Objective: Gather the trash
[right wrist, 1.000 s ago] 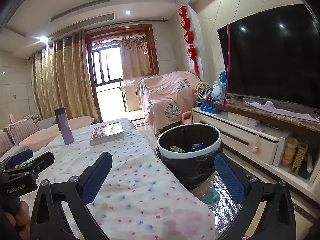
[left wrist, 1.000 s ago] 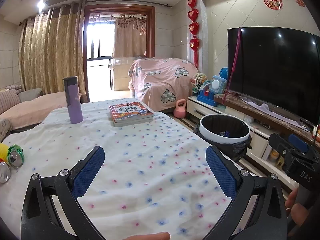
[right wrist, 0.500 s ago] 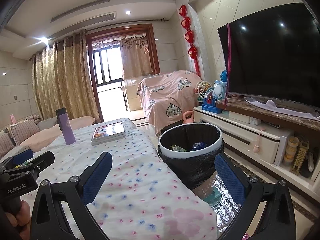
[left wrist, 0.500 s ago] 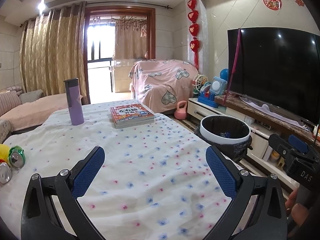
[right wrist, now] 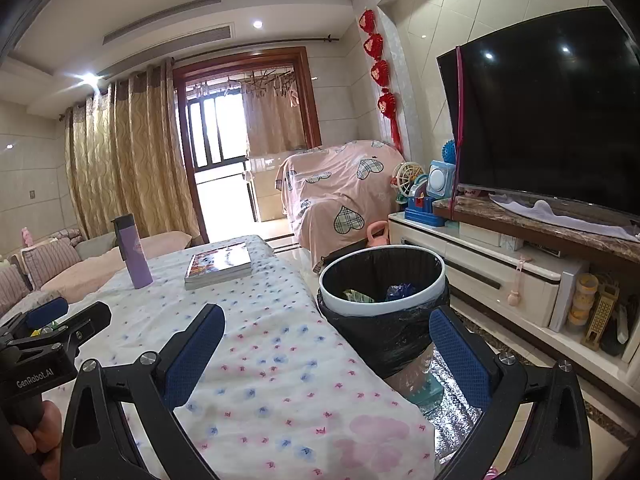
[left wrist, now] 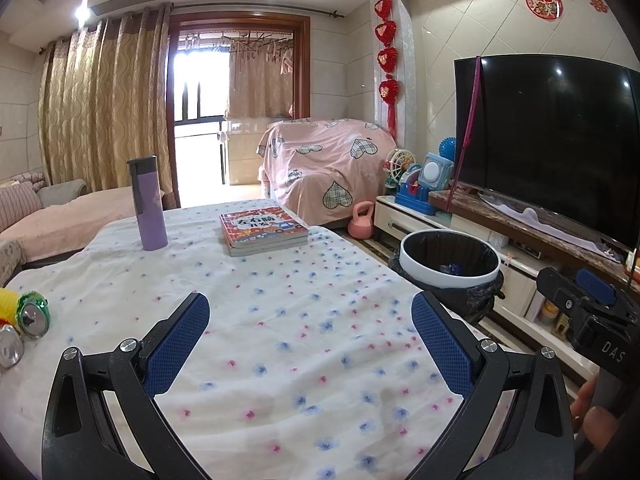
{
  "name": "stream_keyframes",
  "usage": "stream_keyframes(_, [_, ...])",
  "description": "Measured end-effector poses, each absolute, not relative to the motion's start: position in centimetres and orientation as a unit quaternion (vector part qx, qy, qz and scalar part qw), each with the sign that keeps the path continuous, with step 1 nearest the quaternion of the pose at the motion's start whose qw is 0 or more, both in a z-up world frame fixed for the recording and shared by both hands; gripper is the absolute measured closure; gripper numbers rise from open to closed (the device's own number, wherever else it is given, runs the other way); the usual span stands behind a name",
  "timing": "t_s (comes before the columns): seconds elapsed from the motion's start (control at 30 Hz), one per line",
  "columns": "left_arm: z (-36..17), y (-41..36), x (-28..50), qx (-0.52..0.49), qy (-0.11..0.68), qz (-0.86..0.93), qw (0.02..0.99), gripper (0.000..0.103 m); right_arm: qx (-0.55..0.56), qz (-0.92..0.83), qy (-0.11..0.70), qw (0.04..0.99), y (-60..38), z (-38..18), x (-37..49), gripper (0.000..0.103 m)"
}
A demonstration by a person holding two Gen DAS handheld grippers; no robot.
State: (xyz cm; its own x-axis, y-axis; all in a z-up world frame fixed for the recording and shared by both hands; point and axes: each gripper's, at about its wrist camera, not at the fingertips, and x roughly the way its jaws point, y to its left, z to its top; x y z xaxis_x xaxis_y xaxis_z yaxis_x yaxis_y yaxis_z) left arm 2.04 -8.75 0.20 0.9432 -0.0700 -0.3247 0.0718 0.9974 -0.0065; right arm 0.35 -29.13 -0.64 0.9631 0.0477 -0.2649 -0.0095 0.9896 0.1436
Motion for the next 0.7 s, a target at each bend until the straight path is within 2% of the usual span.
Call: stream_keyframes(0.7, [-0.01,-8.6,2.15,0.003,0.166,-0.037,0.985,0.0,0.072,0.02,0.135,0.988,-29.16,-0.86,0.18,0.0])
